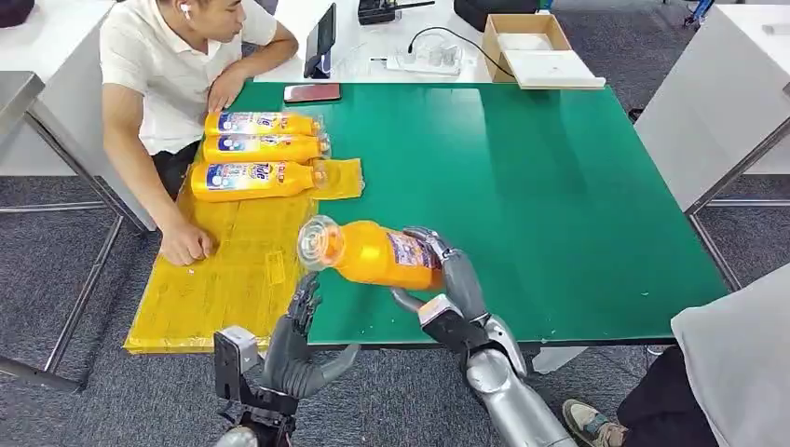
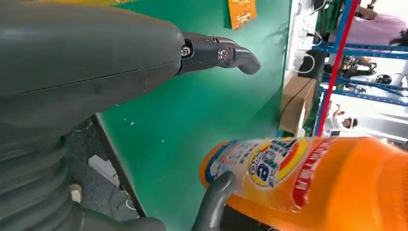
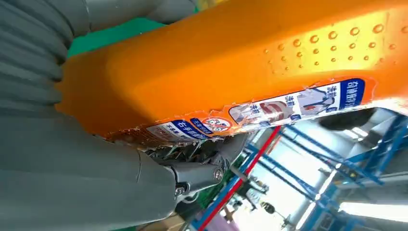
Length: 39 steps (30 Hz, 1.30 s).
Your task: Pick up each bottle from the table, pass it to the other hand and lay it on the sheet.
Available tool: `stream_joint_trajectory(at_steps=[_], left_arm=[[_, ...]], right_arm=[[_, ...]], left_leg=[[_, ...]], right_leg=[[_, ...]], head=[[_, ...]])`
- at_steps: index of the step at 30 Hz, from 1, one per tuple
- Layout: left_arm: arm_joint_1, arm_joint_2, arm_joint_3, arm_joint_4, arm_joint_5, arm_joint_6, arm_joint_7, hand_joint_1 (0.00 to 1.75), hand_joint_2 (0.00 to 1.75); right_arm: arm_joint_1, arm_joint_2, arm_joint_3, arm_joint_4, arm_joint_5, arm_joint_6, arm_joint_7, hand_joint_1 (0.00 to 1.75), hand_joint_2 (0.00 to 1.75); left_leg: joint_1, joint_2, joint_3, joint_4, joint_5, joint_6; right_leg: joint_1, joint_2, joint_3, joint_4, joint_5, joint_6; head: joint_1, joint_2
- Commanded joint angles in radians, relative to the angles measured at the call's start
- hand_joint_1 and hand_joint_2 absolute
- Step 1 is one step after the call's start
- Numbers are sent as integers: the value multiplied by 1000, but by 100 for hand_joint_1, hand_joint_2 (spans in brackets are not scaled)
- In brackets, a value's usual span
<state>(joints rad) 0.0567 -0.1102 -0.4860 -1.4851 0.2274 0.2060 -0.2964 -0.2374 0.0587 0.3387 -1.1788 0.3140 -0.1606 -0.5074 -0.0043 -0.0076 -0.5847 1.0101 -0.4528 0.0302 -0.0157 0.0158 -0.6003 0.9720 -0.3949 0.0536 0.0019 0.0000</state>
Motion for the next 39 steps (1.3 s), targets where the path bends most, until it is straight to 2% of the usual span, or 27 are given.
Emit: stream_joint_trajectory(at_steps=[1,4,10,15,24,29,30,31,39], left_arm=[[-29,17,-40,43,-4,-5,-15,0,175],[-32,14,-35,41,-2,-5,-14,0,175],[-39,-40,16,12,26,70,-38,0,175],[-46,-47,14,4,65,97,-46,0,175],[-58,-36,-9,13,27,147,-85,0,175],[-71,-22,-35,46,93,64,-33,0,175],[-71,-22,-35,46,93,64,-33,45,175],[-72,-30,-24,46,102,60,-49,175,175],[-64,-33,-9,15,116,56,-64,175,175]], right_arm=[[-54,4,73,96,-4,16,21,175,175],[-61,9,92,120,13,11,19,175,175],[-35,81,211,193,54,8,-6,175,175],[-29,94,265,210,44,-5,-21,175,175],[-33,92,317,207,36,-24,-35,175,175],[-48,92,340,208,27,-24,-35,175,175],[-48,92,340,208,27,-24,-35,175,175],[-50,95,345,214,19,-10,-33,175,175],[-46,95,352,234,2,14,-28,175,175]], left_leg=[[1,1,3,-1,-1,-2],[1,1,2,-1,0,-1],[1,2,3,-1,-1,-2],[2,1,4,-1,-1,-3],[1,-1,3,-1,-1,-2],[1,-1,3,-1,-1,-2],[1,-1,1,-1,0,-2],[1,0,1,-1,0,-1],[1,0,2,-1,-1,-2]], right_leg=[[1,-1,3,-1,-1,-2],[1,0,2,-1,0,-1],[2,1,3,-1,-1,-2],[2,-1,4,0,-1,-3],[1,-3,3,0,-2,-3],[1,-3,3,-1,-1,-3],[1,-2,1,-1,-1,-2],[1,-1,1,0,0,-2],[1,-2,2,0,-1,-2]], head=[[0,0],[0,0],[0,0],[0,0],[0,0],[0,0],[0,0],[0,0],[0,0]])
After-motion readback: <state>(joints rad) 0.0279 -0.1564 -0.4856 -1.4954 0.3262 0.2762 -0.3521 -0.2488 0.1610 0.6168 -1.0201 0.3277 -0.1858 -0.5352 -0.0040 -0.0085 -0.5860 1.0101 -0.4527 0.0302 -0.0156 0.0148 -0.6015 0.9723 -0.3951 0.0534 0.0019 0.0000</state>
